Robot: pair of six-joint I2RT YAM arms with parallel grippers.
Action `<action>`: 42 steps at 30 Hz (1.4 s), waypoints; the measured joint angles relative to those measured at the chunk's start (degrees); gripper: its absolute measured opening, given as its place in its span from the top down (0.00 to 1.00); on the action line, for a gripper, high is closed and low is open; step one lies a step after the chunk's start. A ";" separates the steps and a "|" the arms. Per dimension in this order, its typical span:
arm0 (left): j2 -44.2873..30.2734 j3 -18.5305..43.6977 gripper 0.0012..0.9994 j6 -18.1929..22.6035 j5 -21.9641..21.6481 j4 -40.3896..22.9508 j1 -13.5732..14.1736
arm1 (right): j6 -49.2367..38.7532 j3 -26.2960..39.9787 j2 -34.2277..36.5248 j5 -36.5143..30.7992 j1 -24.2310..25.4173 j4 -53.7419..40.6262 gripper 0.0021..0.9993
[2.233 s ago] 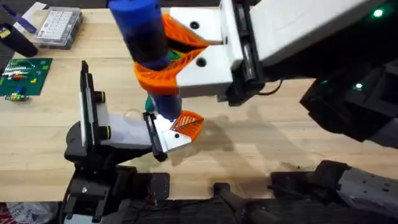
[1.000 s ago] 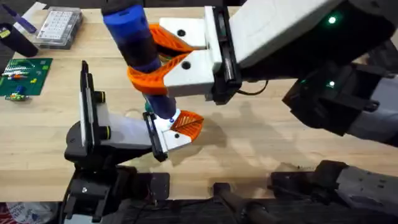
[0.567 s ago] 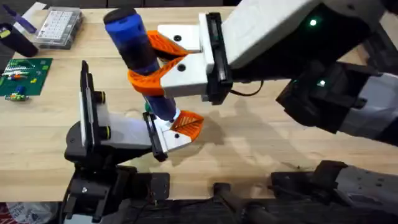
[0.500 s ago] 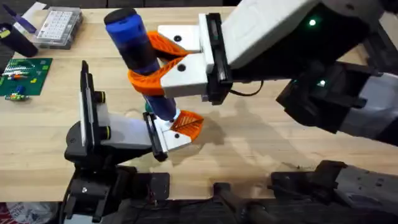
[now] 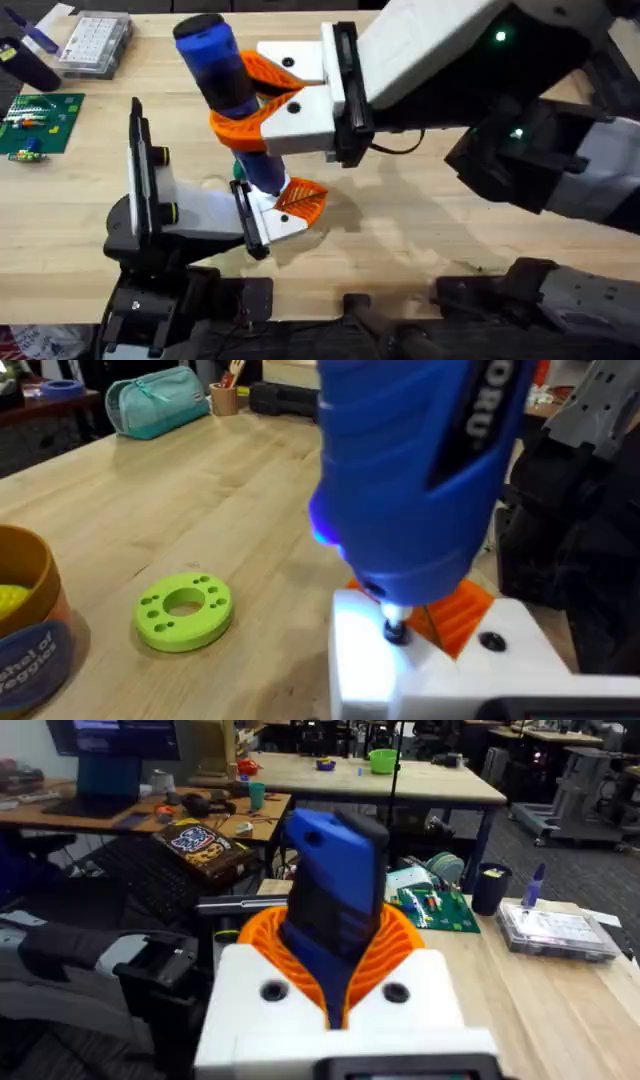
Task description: Pick up the gripper from the table and insert it into the empty holder that is missing its gripper. Then pick up a screw, insert it into the mounting hole, and use the screwdriver to tighten it. Finally, clean up the table by picking up the vegetable and placing it into the bucket.
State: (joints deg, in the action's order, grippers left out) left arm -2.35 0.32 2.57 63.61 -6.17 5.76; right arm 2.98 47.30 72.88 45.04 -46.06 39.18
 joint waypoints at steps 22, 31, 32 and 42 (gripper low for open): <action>0.00 0.00 0.99 -0.42 0.06 -0.03 0.00 | 0.03 -0.93 -0.02 -0.25 0.02 1.24 0.95; -0.05 0.00 0.99 -0.86 0.04 -0.07 0.00 | 2.00 -5.29 -0.69 -1.63 0.13 8.81 0.95; -0.09 0.00 0.99 -0.90 0.05 -0.07 0.00 | 2.13 -5.42 -0.82 -1.81 0.13 8.86 0.95; -0.22 0.00 0.99 -0.92 0.20 -0.09 0.00 | 2.82 -5.58 -0.94 -2.08 0.17 8.73 0.95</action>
State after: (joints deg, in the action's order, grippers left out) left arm -2.57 0.32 1.65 63.81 -6.26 5.76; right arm 5.81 41.71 71.94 42.96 -45.89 47.92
